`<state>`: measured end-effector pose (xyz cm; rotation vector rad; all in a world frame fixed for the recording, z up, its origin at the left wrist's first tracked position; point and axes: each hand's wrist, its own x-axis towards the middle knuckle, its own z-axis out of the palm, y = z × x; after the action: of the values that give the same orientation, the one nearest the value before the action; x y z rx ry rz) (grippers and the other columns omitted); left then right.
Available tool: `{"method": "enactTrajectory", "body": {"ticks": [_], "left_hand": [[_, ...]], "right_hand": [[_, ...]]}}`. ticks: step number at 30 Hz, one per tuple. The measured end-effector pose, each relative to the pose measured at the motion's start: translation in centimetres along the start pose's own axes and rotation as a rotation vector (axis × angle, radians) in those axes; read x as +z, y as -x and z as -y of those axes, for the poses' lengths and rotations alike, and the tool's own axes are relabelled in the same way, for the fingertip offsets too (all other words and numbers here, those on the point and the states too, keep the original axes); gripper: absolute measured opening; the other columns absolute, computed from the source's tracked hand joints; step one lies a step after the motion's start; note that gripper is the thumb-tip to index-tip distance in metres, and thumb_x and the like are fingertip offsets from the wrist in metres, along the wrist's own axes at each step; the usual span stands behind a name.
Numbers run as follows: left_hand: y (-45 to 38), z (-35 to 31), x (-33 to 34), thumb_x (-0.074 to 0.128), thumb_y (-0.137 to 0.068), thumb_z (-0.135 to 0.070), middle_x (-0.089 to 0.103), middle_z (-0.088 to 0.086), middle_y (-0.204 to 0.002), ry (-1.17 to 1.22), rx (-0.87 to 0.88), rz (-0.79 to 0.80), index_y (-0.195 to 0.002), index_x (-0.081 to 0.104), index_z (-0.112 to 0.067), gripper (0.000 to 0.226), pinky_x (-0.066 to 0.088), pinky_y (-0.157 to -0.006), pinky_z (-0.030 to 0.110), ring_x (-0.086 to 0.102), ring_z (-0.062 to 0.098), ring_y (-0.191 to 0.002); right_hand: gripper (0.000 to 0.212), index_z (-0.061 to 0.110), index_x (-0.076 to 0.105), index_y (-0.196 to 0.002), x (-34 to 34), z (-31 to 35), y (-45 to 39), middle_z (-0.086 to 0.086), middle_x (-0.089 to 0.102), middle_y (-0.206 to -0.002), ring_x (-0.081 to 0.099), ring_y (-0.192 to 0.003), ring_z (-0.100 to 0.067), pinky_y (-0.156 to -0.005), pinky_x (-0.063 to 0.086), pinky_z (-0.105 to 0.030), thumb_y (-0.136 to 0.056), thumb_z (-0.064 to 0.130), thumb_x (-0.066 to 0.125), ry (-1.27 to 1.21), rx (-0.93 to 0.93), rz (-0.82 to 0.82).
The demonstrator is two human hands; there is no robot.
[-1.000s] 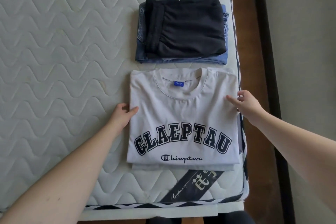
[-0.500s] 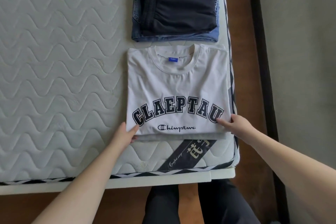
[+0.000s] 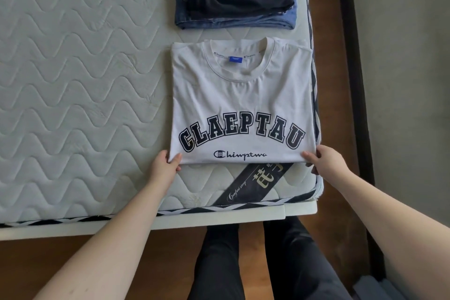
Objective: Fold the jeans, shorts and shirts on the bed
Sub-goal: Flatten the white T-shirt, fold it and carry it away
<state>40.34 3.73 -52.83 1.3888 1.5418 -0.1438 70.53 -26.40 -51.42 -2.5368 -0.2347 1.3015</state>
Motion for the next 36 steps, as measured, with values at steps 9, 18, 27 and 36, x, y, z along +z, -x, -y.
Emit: {"method": "enactTrajectory", "body": {"ticks": [9,18,27,36], "left_hand": [[3.2,-3.5,4.3,0.052,-0.09,-0.026,0.057,0.019,-0.131,-0.728,0.869,-0.353,-0.133,0.054,-0.005,0.048,0.045,-0.099,0.047,0.054,0.037,-0.12],[-0.3,-2.1,10.6,0.03,-0.099,-0.048,0.019,0.007,-0.162,-1.079,0.872,-0.179,-0.155,0.022,-0.015,0.065,0.023,-0.117,0.049,0.018,0.025,-0.149],[-1.2,-2.1,6.9,0.026,-0.097,-0.049,0.016,0.003,-0.162,-1.078,0.892,-0.075,-0.155,0.02,-0.015,0.067,0.016,-0.119,0.041,0.02,0.019,-0.148],[-6.1,-10.1,6.2,0.019,-0.097,-0.049,0.017,0.008,-0.162,-0.999,0.823,-0.181,-0.154,0.02,-0.011,0.069,0.015,-0.12,0.041,0.016,0.022,-0.149]], "right_hand": [[0.052,0.017,0.041,-0.14,5.6,4.1,3.0,-0.005,0.048,-0.14,0.042,-0.131,-0.025,-0.109,0.028,-0.045,-0.095,0.043,0.052,0.212,-0.324,-0.537],[0.07,0.015,0.009,-0.157,12.6,9.9,-1.4,-0.001,0.007,-0.164,-0.005,-0.15,-0.013,-0.122,-0.006,-0.038,-0.101,0.05,0.031,0.544,-0.503,-0.396],[0.065,0.019,0.002,-0.156,7.2,4.9,-2.0,0.001,0.003,-0.164,-0.006,-0.15,-0.01,-0.121,-0.008,-0.03,-0.101,0.054,0.014,0.577,-0.439,-0.354],[0.068,0.018,-0.002,-0.156,2.6,12.1,-7.6,0.003,-0.008,-0.164,-0.013,-0.149,-0.011,-0.121,-0.007,-0.031,-0.1,0.051,0.016,0.434,-0.439,-0.449]]}}
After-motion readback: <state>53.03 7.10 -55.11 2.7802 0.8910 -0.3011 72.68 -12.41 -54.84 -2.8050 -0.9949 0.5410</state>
